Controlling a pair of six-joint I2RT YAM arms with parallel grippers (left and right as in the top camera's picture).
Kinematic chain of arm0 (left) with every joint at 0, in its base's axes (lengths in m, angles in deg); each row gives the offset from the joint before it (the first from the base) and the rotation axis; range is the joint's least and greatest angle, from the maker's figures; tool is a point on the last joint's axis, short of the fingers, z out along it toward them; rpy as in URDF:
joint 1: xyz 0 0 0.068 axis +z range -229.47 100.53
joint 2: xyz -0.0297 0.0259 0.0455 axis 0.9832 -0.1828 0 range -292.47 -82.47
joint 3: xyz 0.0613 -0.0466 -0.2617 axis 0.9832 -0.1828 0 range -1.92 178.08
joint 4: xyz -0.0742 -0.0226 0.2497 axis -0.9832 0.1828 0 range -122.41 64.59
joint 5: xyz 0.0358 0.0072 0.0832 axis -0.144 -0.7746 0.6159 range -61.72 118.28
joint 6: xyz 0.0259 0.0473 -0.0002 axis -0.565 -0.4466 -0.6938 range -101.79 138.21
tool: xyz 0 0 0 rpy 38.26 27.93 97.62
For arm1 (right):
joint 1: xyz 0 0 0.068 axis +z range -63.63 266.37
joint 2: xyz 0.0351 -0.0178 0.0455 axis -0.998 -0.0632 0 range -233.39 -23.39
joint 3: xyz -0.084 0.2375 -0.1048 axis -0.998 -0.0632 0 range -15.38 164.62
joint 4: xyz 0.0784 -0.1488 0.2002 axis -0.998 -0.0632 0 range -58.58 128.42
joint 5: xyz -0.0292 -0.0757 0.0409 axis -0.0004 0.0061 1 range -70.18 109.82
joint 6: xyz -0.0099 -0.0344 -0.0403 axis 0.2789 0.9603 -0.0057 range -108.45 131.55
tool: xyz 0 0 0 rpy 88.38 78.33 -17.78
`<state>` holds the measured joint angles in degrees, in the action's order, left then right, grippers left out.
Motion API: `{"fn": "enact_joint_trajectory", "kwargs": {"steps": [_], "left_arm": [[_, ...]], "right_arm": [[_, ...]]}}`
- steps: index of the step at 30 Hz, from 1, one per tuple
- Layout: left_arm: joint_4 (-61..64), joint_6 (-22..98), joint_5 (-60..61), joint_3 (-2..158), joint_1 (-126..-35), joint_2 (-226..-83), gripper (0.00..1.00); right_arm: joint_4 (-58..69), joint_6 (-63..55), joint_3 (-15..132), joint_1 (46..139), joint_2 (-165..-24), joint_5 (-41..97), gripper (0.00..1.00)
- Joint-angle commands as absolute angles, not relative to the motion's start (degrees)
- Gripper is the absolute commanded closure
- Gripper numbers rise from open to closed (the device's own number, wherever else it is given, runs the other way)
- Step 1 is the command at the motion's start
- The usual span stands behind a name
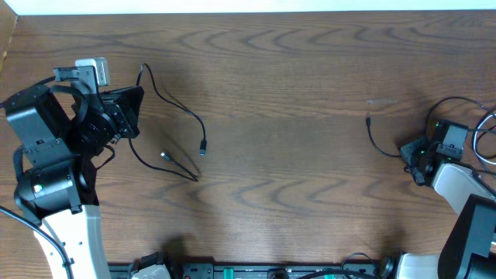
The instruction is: Untangle cables
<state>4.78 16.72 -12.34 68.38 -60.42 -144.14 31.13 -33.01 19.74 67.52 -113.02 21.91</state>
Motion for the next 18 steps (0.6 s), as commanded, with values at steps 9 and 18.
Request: {"fn": "enact_joint_trajectory", "kwargs": {"steps": [9, 18], "left_arm": [[4.9, 16.4, -13.3, 68.8, -60.6, -143.9, 0.92], [4.9, 16.4, -13.3, 68.8, -60.6, -143.9, 0.93]], "right_arm": [[29.0, -21.7, 27.5, 61.4, -107.1, 24.1, 0.99], [26.8, -20.1, 40.6, 43.8, -102.5, 24.6, 0.99]]}}
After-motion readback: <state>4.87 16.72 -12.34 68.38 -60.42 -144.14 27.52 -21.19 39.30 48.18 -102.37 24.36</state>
